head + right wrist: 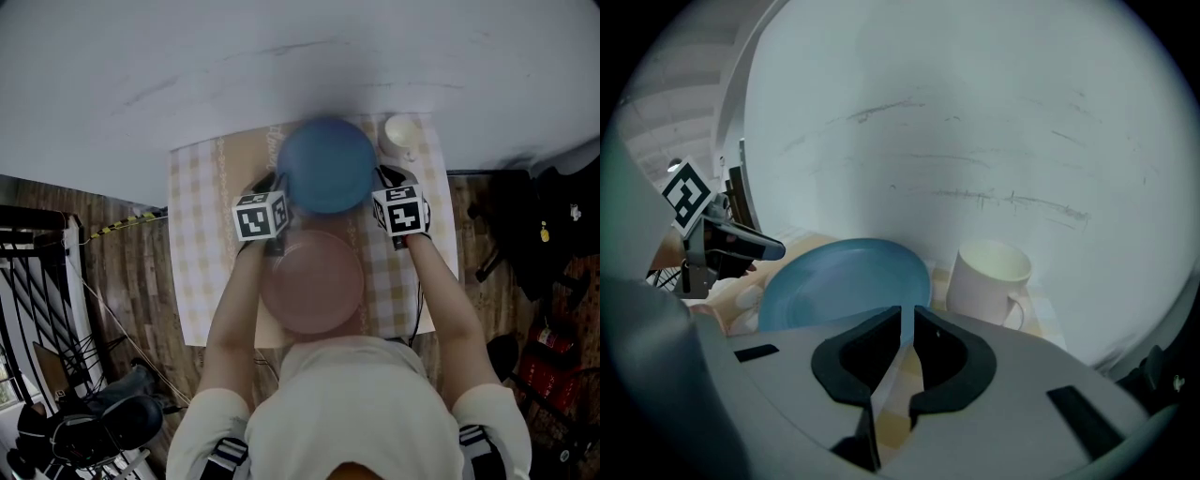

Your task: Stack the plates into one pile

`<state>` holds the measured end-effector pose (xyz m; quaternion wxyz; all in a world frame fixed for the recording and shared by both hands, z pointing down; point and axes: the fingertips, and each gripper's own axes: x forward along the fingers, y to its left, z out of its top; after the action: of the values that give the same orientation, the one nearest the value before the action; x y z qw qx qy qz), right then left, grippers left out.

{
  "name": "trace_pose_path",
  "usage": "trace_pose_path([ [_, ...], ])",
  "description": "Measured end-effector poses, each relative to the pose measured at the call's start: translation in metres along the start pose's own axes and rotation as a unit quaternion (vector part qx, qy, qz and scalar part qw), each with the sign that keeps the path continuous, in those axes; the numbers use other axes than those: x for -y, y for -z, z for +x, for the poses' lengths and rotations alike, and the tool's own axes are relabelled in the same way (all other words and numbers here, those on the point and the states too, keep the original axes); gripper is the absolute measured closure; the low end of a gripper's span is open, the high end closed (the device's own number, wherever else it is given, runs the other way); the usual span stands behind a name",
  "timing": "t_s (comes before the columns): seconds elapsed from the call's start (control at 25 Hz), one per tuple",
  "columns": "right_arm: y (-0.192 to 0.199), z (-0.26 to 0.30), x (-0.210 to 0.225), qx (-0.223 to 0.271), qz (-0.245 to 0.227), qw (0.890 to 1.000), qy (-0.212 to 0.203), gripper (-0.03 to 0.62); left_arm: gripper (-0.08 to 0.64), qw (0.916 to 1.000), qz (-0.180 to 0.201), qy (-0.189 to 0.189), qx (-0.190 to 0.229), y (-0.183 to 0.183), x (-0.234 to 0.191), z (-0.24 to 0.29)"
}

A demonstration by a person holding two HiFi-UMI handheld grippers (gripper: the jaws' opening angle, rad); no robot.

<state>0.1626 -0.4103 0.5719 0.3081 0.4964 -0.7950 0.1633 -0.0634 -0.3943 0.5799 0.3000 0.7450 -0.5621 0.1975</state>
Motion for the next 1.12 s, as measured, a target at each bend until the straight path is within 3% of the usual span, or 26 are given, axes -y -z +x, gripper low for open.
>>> trace_pose_path([
  [0.56,0.009,0.037,0.01,-0.014,0.028,0.999,-0.017,0.479,0.43,0.999,-0.019,-0.027,-0.029,0.015,-0.019,0.036],
  [1.12,0.012,0.056,0.01,-0.015,0.04,0.998,-0.036,0.485,0.445,0.9977,-0.035,-0.042,-0.041,0.02,-0.026,0.051],
])
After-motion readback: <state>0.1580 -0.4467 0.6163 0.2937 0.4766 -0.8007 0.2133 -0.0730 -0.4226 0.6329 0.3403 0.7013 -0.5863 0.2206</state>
